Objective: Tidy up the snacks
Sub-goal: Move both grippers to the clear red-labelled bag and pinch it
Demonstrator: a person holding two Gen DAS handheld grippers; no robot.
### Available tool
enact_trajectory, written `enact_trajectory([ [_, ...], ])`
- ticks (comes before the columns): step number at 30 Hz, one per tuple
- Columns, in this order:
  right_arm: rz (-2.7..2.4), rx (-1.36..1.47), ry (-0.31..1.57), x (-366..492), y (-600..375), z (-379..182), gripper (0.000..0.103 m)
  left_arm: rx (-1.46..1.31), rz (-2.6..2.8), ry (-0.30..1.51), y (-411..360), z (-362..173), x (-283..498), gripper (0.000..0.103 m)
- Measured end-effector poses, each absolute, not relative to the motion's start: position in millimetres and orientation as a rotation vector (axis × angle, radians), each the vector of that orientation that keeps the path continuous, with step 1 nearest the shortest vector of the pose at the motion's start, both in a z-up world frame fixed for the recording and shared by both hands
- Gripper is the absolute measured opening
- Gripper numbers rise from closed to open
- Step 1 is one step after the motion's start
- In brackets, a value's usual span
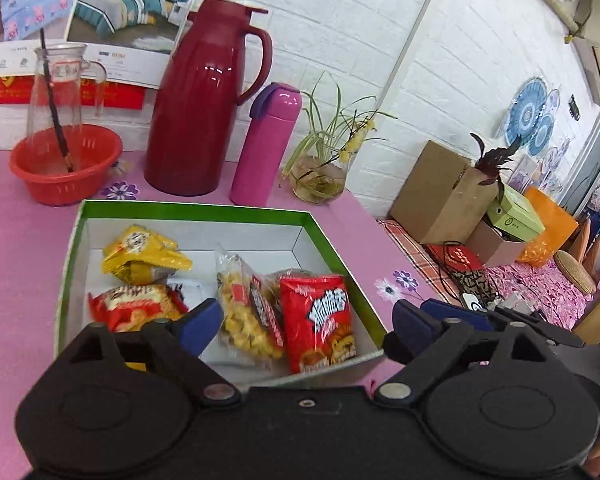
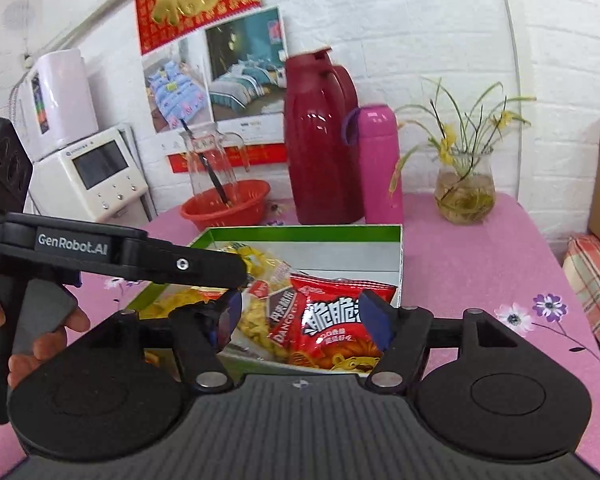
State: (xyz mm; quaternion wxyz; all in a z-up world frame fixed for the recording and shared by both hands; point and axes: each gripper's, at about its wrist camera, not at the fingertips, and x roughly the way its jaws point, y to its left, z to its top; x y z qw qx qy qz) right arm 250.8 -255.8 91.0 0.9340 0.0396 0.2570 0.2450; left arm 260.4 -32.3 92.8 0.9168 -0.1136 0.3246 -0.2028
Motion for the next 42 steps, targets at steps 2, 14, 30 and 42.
enact_trajectory([
  [2,0.502,0.086,0.514,233.2,-256.6,94.3,0.103,-0.238,-0.412,0.678,-25.9,92.4,241.8,0.103],
  [14,0.537,0.056,0.544,170.1,-260.6,88.2,0.103,-0.177,-0.437,0.781,-10.2,60.0,154.3,0.103],
  [30,0.38,0.033,0.669,196.5,-313.8,18.5,0.103,-0.226,-0.608,0.866,-87.6,26.7,196.6,0.095],
  [42,0.47,0.121,0.651,210.8,-332.2,2.7,0.079,-0.319,-0.563,0.891,-118.4,-9.4,258.1,0.08],
])
